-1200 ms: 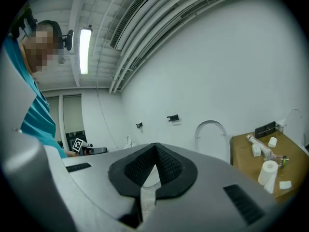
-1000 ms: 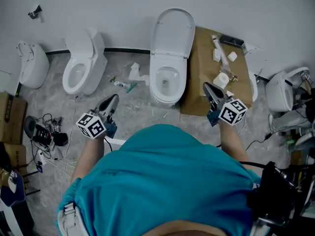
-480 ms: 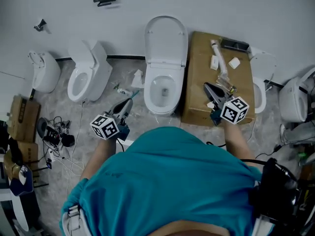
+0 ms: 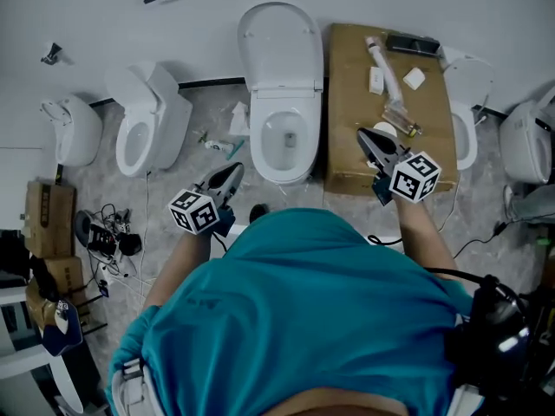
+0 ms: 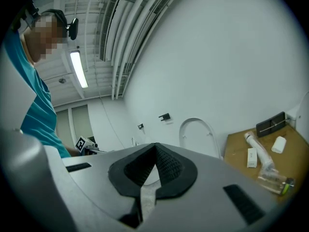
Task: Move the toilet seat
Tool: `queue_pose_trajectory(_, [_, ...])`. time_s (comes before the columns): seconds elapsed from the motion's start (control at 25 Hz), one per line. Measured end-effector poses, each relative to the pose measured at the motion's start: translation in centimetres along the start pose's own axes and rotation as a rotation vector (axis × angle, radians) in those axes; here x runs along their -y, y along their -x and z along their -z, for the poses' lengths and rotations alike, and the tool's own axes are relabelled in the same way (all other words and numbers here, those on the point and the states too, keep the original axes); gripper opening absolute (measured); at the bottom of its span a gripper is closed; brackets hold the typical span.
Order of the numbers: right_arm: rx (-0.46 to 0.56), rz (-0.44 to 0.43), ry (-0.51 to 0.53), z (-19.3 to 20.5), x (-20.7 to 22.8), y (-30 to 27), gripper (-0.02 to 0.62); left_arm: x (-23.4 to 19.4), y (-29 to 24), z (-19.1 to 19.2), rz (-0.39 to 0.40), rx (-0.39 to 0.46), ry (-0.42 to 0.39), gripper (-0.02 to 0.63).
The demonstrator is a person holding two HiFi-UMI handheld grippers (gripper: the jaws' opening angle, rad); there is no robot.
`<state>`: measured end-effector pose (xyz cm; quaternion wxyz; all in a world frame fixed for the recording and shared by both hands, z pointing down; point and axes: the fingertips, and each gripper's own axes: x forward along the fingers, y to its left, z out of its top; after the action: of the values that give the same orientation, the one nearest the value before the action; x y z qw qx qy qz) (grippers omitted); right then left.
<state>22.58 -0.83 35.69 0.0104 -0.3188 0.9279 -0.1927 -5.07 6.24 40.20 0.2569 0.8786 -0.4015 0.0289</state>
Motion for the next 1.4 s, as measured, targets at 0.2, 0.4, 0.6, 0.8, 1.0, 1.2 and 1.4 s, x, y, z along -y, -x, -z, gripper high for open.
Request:
queue_pose_trajectory(0.2, [-0.004,0.063,0.019,-0.3,-0.6,-3.0,-0.008,-4.0,-1.6,-0.6,0.102,-0.028,0.003,-0.003])
queue_pose_trajectory(0.4, [0.022,0.161,-0.018,-0.7,-1.0,-7.1,-0.008,-10.0,-2.5,0.2,0.183,-0.119,0.009,-0.003])
queue_pose_trajectory(0.6, [-0.02,0.228,-0.039,0.3,-1.2,-11.0,-0.008,-14.0,-3.4,2.3,0.274,-0.271,-0.047,-0.003])
queue_pose_trajectory(0.8, [-0.06,0.215,-0.046,2.6,-0.3,-14.2,-0.008,-16.4,-5.1,5.5,0.311,-0.387,-0.063,-0.003])
queue_pose_trajectory(1.0, [-0.116,0.134,-0.069,5.9,2.3,-16.3,-0.008,-18.5,-8.6,9.9,0.22,-0.487,-0.108,-0.003])
queue_pose_trajectory(1.2, [-0.193,0.043,-0.037,8.7,4.4,-18.2,-0.008,-18.7,-12.4,15.8,0.172,-0.623,-0.153,-0.003])
queue_pose_trajectory(1.4, [-0.232,0.021,-0.014,11.8,6.3,-20.1,-0.008,-18.9,-15.9,22.9,0.186,-0.771,-0.272,-0.002])
